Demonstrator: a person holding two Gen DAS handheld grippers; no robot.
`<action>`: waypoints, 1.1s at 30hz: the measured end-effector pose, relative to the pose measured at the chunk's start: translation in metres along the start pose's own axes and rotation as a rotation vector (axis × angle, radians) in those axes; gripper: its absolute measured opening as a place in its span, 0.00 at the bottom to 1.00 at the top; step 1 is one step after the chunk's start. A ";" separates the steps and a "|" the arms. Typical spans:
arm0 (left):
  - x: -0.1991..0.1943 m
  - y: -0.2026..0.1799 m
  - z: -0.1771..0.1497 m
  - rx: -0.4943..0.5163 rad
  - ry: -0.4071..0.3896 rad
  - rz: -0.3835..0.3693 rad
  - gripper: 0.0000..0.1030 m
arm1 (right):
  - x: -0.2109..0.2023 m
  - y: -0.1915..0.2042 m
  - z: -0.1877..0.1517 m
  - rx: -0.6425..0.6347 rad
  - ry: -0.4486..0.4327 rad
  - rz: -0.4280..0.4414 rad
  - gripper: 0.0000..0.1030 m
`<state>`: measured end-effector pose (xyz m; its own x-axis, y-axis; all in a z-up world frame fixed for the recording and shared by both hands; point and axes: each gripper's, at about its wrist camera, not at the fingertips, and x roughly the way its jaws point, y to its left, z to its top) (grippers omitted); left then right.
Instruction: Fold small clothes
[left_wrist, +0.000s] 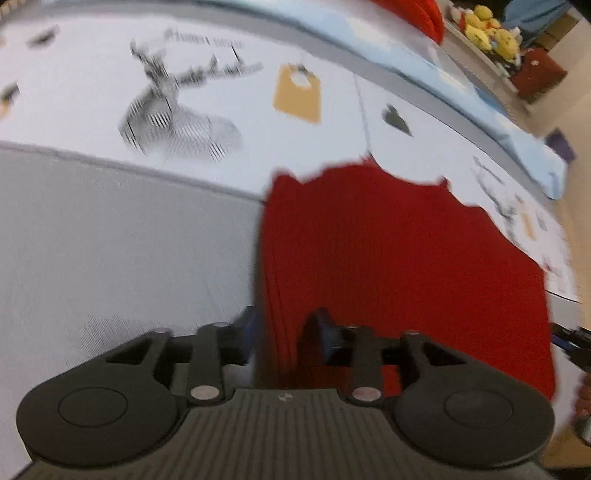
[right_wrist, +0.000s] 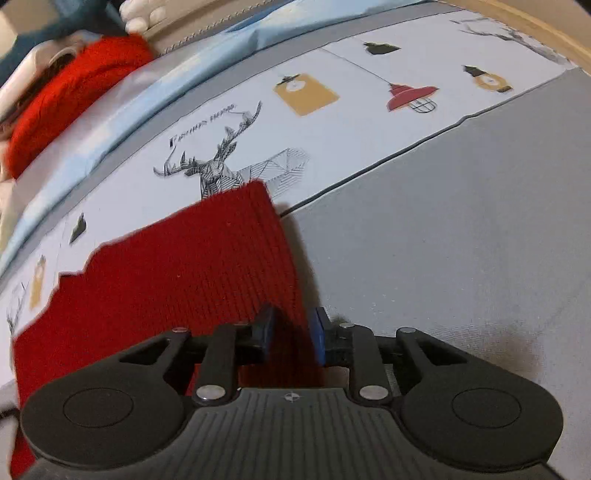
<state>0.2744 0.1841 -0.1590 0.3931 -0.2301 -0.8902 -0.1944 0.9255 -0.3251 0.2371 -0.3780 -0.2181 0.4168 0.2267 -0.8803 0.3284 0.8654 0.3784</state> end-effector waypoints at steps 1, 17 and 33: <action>-0.002 -0.001 -0.003 0.015 0.025 -0.009 0.44 | -0.005 -0.001 -0.001 -0.007 0.003 0.022 0.29; -0.035 -0.013 -0.044 0.107 0.075 0.005 0.42 | -0.045 -0.022 -0.045 -0.018 0.148 0.024 0.36; -0.066 -0.016 -0.052 0.104 0.017 0.008 0.13 | -0.096 -0.020 -0.042 -0.029 0.001 0.070 0.11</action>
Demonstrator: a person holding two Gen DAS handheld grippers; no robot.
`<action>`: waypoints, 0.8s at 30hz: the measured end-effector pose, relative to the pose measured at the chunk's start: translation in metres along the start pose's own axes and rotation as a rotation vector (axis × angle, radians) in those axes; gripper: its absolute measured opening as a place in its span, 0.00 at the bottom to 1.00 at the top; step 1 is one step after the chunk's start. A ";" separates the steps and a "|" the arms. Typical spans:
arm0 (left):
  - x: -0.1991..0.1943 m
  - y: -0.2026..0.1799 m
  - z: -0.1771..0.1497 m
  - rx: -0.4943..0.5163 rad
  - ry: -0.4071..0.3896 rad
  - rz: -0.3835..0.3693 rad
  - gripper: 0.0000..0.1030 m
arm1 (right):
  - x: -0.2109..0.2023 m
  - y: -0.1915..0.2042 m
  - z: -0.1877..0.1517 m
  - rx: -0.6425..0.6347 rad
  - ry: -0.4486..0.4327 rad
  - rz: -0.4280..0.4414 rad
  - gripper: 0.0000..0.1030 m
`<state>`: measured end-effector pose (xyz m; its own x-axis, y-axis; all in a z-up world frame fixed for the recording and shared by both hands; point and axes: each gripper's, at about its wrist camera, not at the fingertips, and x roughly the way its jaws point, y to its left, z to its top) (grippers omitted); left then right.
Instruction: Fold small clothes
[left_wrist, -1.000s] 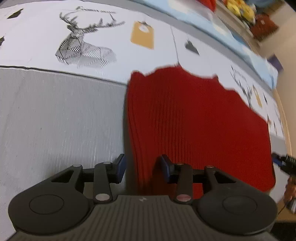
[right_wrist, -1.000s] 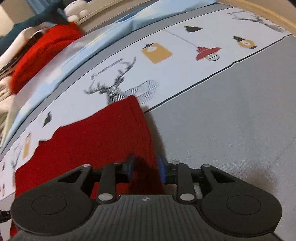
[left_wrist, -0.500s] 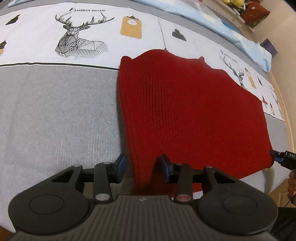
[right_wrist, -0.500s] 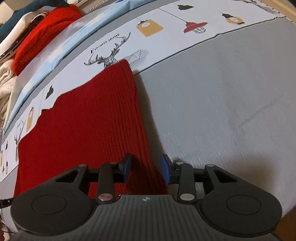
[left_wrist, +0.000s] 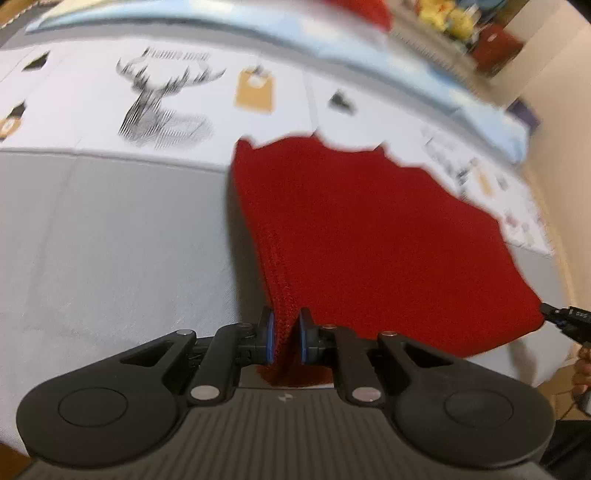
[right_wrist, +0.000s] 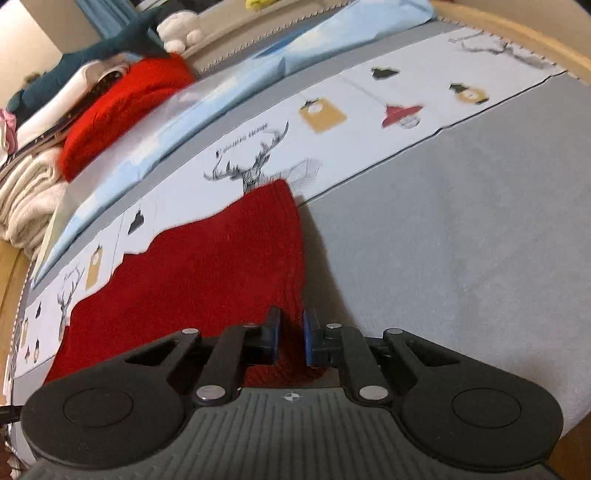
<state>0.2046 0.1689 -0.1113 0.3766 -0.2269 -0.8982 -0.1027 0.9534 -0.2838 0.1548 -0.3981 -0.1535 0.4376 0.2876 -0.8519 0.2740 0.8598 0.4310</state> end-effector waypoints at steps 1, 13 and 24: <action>0.009 0.000 -0.002 0.004 0.040 0.023 0.14 | 0.007 -0.002 -0.003 0.003 0.037 -0.027 0.11; 0.001 -0.038 -0.003 0.148 -0.055 0.015 0.19 | 0.003 0.028 -0.007 -0.201 -0.027 -0.099 0.27; 0.038 -0.055 -0.011 0.205 0.084 0.014 0.27 | 0.042 0.034 -0.020 -0.264 0.141 -0.166 0.29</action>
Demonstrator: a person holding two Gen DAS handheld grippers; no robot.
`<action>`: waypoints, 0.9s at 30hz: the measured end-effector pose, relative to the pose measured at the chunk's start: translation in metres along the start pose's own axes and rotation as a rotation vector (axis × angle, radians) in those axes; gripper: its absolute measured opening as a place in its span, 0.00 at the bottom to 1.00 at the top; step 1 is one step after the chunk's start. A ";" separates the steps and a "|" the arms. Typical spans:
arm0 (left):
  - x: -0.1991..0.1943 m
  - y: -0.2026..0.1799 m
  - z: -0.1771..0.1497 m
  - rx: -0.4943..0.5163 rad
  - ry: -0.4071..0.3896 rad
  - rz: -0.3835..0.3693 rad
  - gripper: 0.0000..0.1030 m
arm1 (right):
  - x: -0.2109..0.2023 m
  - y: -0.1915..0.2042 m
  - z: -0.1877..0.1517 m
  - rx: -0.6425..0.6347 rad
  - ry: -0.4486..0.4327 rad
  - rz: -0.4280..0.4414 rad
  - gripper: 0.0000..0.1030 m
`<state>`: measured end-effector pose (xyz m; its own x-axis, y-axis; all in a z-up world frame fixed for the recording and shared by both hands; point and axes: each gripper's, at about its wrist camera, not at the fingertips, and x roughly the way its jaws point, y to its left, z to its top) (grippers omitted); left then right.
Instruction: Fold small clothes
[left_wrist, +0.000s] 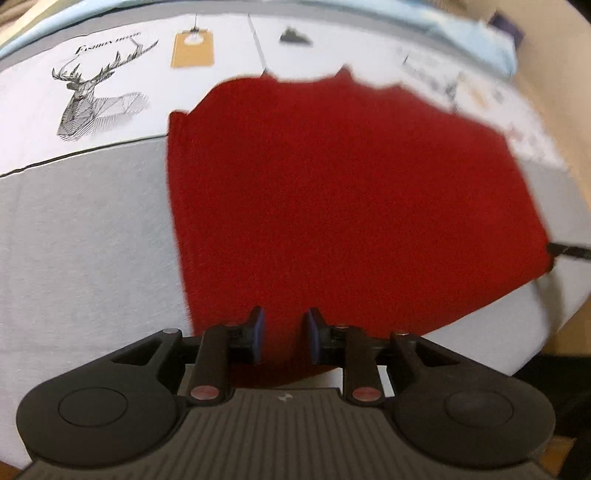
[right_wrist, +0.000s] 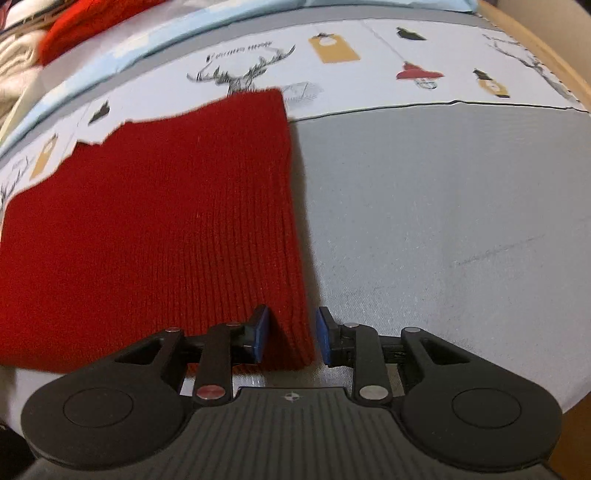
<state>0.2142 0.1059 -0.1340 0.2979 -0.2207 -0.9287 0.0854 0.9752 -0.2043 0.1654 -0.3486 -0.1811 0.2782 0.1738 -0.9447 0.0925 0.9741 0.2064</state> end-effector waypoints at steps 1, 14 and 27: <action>-0.001 0.000 0.000 0.002 -0.006 -0.002 0.28 | -0.002 0.002 0.000 -0.018 -0.021 0.004 0.29; -0.089 0.010 0.014 -0.089 -0.366 0.137 0.39 | -0.057 0.047 -0.005 -0.141 -0.219 -0.050 0.39; -0.125 0.035 -0.044 -0.134 -0.362 0.377 0.52 | -0.087 0.203 -0.072 -0.383 -0.399 0.221 0.28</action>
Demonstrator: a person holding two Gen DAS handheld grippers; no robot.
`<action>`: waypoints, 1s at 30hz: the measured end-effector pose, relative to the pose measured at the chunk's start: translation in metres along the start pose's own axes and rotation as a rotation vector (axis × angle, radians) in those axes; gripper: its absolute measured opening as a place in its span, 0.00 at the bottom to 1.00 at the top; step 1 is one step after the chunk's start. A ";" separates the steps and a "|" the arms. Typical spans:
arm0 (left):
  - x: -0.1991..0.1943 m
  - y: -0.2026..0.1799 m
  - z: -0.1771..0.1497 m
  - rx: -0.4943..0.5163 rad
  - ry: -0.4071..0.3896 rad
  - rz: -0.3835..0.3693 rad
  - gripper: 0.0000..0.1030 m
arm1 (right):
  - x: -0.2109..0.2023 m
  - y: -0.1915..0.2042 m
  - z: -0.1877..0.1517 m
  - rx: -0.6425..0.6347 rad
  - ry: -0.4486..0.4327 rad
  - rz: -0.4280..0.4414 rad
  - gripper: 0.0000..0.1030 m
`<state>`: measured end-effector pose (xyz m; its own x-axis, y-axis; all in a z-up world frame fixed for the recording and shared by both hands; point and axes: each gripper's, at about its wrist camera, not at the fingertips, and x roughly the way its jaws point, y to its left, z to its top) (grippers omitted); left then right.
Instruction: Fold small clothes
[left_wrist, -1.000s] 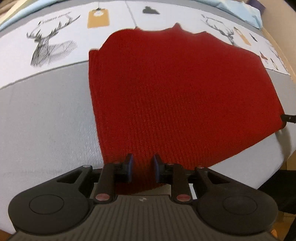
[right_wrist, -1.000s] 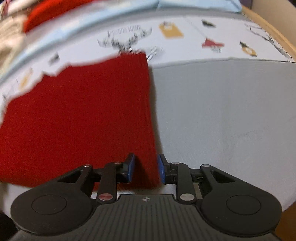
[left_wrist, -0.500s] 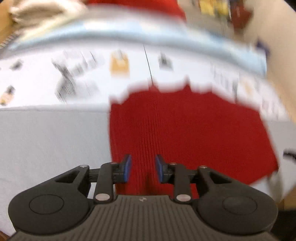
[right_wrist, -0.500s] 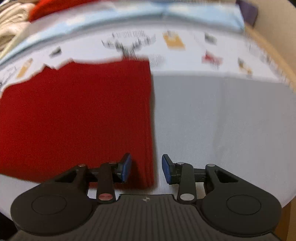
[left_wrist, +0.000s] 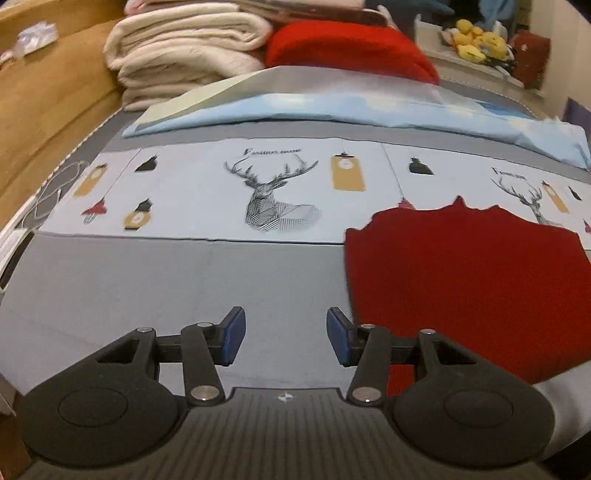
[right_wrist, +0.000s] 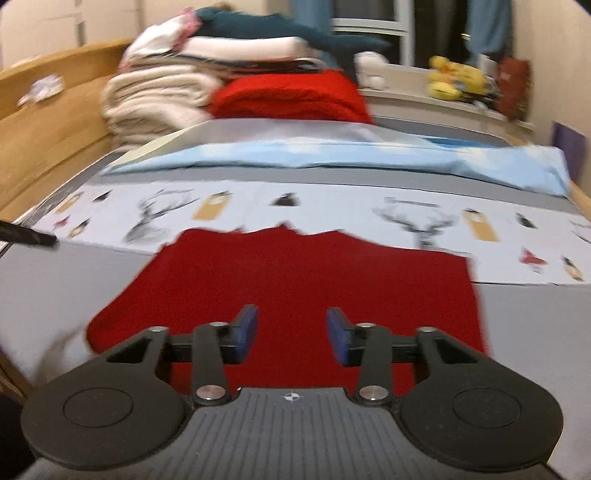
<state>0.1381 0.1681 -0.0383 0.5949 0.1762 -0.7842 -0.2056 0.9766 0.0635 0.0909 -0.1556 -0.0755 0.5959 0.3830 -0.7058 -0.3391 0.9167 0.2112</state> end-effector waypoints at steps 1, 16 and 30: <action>-0.002 0.007 0.001 -0.037 -0.006 -0.027 0.53 | 0.006 0.017 0.001 -0.024 -0.010 0.030 0.22; 0.002 0.098 -0.005 -0.324 0.065 -0.007 0.54 | 0.088 0.181 -0.025 -0.337 0.069 0.224 0.48; 0.008 0.105 -0.005 -0.352 0.092 -0.020 0.54 | 0.132 0.232 -0.063 -0.577 0.127 0.114 0.39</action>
<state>0.1175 0.2713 -0.0414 0.5323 0.1299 -0.8365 -0.4586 0.8748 -0.1560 0.0455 0.1003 -0.1622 0.4534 0.4261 -0.7829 -0.7570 0.6478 -0.0858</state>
